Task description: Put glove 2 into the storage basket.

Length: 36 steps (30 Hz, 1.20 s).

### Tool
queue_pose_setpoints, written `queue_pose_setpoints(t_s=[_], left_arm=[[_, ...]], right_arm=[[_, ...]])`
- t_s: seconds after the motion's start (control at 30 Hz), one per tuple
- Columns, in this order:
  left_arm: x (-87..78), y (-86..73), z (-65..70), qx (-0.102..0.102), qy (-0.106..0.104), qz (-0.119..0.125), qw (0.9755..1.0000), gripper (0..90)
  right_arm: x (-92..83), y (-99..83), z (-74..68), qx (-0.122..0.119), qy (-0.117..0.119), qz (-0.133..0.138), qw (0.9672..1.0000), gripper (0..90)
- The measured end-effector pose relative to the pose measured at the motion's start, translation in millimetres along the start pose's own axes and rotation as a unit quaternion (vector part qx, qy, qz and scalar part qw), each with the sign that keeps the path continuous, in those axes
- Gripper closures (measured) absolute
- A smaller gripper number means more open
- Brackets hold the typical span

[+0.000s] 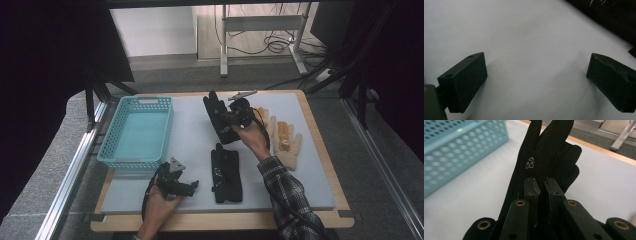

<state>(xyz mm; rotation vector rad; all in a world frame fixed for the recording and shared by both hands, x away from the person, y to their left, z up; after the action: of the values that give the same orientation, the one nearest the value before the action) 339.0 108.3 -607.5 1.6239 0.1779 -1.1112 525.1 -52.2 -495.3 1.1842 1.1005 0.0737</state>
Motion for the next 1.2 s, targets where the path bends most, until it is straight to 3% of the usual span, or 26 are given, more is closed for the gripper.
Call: queue_pose_setpoints(t_s=[0.1, 0.17, 0.2, 0.23, 0.33, 0.37, 0.4, 0.43, 0.6, 0.7, 0.73, 0.83, 0.87, 0.93, 0.97, 1.03, 1.1, 1.2], left_arm=[[0.0, 0.0, 0.0, 0.0, 0.0, 0.0, 1.0, 3.2], [0.1, 0.0, 0.0, 0.0, 0.0, 0.0, 1.0, 3.2], [0.1, 0.0, 0.0, 0.0, 0.0, 0.0, 1.0, 3.2], [0.1, 0.1, 0.1, -0.001, 0.0, 0.0, 1.0, 3.2], [-0.1, 0.1, 0.0, 0.001, 0.0, 0.0, 1.0, 3.2], [0.0, 0.2, 0.2, -0.001, 0.0, 0.0, 1.0, 3.2], [0.0, 0.2, 0.2, -0.001, 0.0, 0.0, 1.0, 3.2], [0.1, 0.3, 0.2, -0.001, 0.0, 0.001, 1.0, 3.2], [0.1, 0.3, 0.2, -0.001, 0.0, 0.001, 1.0, 3.2], [0.3, 0.4, 0.3, -0.002, 0.001, 0.002, 1.0, 3.3], [0.2, 0.3, 0.2, -0.001, 0.001, 0.002, 1.0, 3.3], [0.2, 0.3, 0.4, -0.003, 0.001, 0.002, 1.0, 3.3], [0.1, 0.3, 0.5, -0.004, 0.001, 0.002, 1.0, 3.3], [0.2, 0.3, 0.4, -0.003, 0.001, 0.002, 1.0, 3.3], [0.2, 0.2, 0.4, -0.003, 0.001, 0.002, 1.0, 3.3], [0.2, 0.3, 0.2, -0.002, 0.001, 0.002, 1.0, 3.3], [0.2, 0.3, 0.2, -0.002, 0.001, 0.002, 1.0, 3.3], [0.2, 0.3, 0.2, -0.002, 0.001, 0.002, 1.0, 3.3]], right_arm=[[-12.1, -0.6, -9.5, -0.008, 0.006, 0.0, 1.0, 80.0], [-31.9, -7.4, -26.7, -0.019, 0.015, -0.001, 0.9997, 79.9], [-31.9, -7.4, -26.7, -0.019, 0.015, -0.001, 0.9997, 79.9], [-43.8, -15.1, -38.5, -0.023, 0.021, -0.001, 0.9995, 79.8], [-53.8, -23.4, -48.2, -0.029, 0.024, -0.003, 0.9993, 79.8], [-65.4, -35.3, -59.6, -0.027, 0.033, -0.003, 0.9991, 79.7], [-65.4, -35.3, -59.6, -0.027, 0.033, -0.003, 0.9991, 79.7], [-74.2, -46.8, -68.4, -0.024, 0.037, -0.004, 0.999, 79.6], [-85.4, -70.5, -84.4, -0.022, 0.042, -0.01, 0.9988, 79.5], [-86.1, -92.1, -95.8, -0.021, 0.045, -0.016, 0.9986, 79.3], [-79.7, -106.7, -98.6, -0.02, 0.045, -0.02, 0.9986, 78.5], [-69.7, -122.6, -98.6, -0.015, 0.045, -0.036, 0.9982, 76.2], [-63.4, -131.6, -97.6, -0.008, 0.054, -0.04, 0.9977, 67.8], [-63.7, -132.2, -97.0, -0.008, 0.058, -0.039, 0.9975, 62.7], [-67.5, -126.5, -94.3, -0.017, 0.05, -0.031, 0.9981, 57.0], [-69.9, -122.7, -92.9, -0.023, 0.046, -0.027, 0.9983, 56.7], [-74.8, -104.2, -85.2, -0.041, 0.031, -0.013, 0.9986, 56.9], [-70.2, -95.3, -80.9, -0.049, 0.028, -0.013, 0.9983, 57.7]])
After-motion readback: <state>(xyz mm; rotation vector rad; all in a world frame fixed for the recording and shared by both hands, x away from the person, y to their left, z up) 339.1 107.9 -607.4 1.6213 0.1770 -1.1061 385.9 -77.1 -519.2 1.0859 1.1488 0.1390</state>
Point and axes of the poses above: each handheld gripper's, and its own axes: x roughly forward along the jaws, y roughly out of its top, z roughly to its right, the point moved 8 cm from there along x, roughly forward along the jaws, and after that the axes turned 1 degree about -z, right-handed, at the moved point
